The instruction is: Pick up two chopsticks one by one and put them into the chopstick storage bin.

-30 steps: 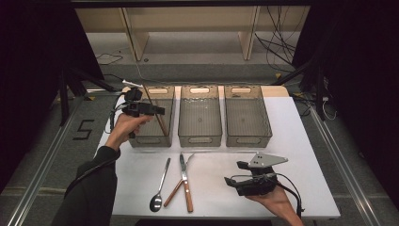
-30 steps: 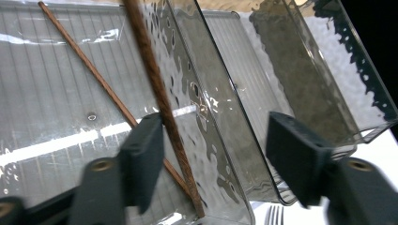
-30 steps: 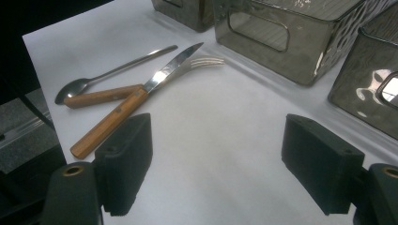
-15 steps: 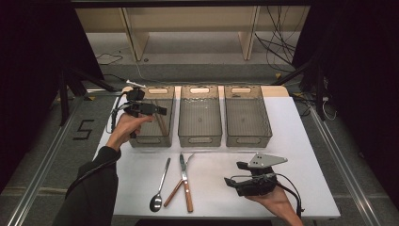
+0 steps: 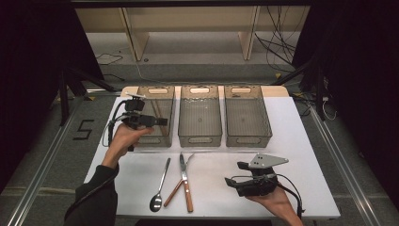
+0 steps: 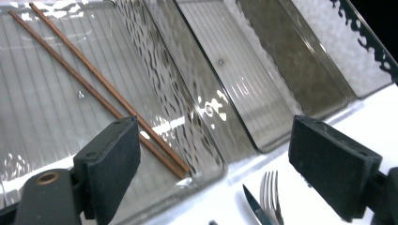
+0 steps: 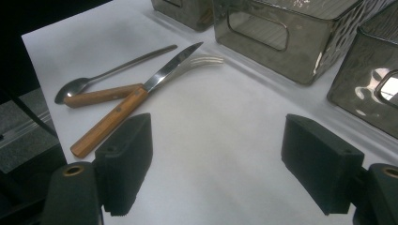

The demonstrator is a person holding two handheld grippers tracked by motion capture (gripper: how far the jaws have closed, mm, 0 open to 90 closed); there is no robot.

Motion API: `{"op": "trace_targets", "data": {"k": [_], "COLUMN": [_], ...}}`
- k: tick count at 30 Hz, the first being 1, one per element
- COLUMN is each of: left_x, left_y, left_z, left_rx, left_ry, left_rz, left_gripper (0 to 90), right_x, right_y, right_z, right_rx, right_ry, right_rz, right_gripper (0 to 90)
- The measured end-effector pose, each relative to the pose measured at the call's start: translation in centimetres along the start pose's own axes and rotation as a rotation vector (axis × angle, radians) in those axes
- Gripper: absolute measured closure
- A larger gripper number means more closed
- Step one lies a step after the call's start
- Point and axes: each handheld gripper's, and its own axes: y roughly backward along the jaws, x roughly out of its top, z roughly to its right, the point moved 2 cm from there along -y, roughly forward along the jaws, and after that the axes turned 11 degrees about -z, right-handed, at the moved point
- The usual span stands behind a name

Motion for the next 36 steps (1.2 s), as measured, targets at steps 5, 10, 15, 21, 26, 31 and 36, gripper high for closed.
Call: {"op": "trace_targets", "data": {"k": [5,10,15,21,26,31,36], "left_x": [-2.5,-4.8,-6.7,-7.4,-8.3,-9.4,-10.4], "left_y": [0.1,0.1,-0.5,-0.4,-0.7,-1.3,-1.9], "left_z": [0.9,1.3,1.5,2.2,2.5,2.5,3.1], "left_rx": [0.034,0.052,0.063,0.081,0.109,0.114,0.137], "left_ry": [-0.035,-0.044,-0.05,-0.068,-0.089,-0.088,-0.112], "left_rz": [-0.009,-0.013,-0.037,-0.04,-0.07,-0.109,-0.147], "left_gripper": [19.1,19.7,19.7,19.7,19.8,20.8,21.2], "right_x": [-0.1,-0.1,-0.2,-0.4,-0.6,-0.7,-0.7], "right_y": [0.1,0.0,-0.1,-0.2,0.0,0.0,-0.2], "right_z": [0.0,-0.1,0.0,0.1,0.3,0.4,0.4], "right_rx": [-0.001,-0.004,-0.009,-0.011,-0.016,-0.016,-0.016], "right_ry": [-0.004,-0.005,-0.01,-0.015,-0.021,-0.028,-0.029], "right_rz": [0.0,-0.003,0.003,0.005,0.019,0.02,0.016], "right_gripper": [25.9,25.9,25.9,25.9,25.9,25.9,25.9]}}
